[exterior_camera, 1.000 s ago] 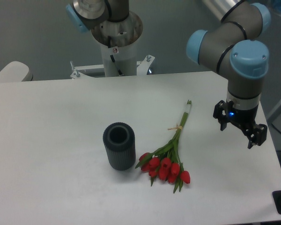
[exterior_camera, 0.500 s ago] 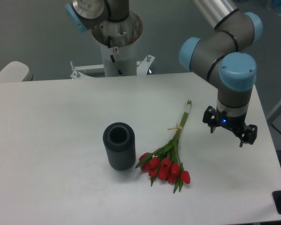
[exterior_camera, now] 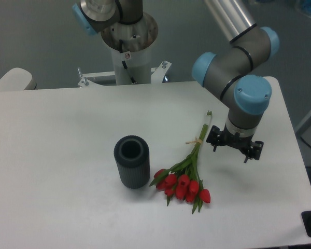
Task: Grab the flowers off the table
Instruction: 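Move the open gripper over the tulip stems and lower toward them, then lower the gripper onto the tulip stems near the blooms and close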
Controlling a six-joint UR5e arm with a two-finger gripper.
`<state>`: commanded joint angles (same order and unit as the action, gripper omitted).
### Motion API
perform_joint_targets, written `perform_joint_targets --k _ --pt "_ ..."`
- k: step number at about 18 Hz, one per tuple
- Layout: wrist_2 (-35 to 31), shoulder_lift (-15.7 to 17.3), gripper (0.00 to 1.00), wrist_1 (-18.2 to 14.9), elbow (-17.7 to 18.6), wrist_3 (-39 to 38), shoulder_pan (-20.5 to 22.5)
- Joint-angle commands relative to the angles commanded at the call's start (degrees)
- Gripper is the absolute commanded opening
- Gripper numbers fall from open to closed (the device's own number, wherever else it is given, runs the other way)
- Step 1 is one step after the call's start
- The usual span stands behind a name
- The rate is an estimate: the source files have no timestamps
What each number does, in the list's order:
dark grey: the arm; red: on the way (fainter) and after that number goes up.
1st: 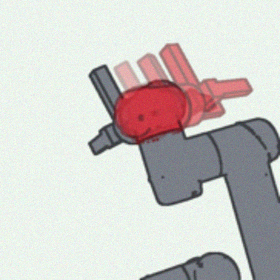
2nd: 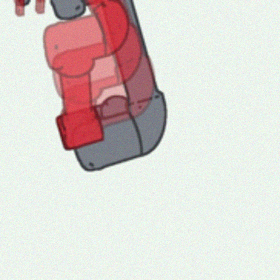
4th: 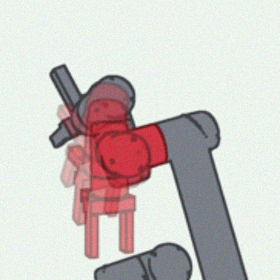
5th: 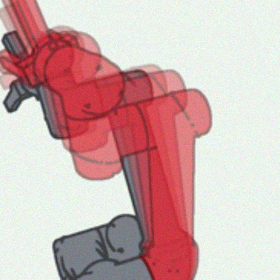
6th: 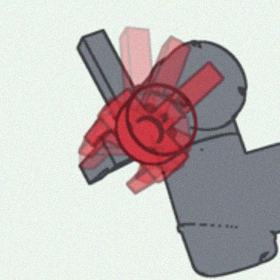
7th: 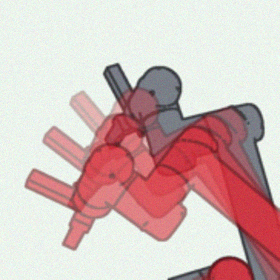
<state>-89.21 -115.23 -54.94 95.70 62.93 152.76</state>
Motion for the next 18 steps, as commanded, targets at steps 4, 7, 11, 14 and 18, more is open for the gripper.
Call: perform_joint_targets --k 4,7,11,14,18 --pt "-0.09 1.67 1.00 1.68 4.32 0.44 -0.97" --pt "0.00 2.91 1.00 1.85 7.13 0.18 -2.19" --pt "0.00 2.91 1.00 6.85 10.73 -0.26 -3.78" --pt "0.00 2.38 1.00 7.66 10.92 -0.26 -4.40" --pt "0.09 0.98 1.00 9.06 10.83 -0.26 -4.40"
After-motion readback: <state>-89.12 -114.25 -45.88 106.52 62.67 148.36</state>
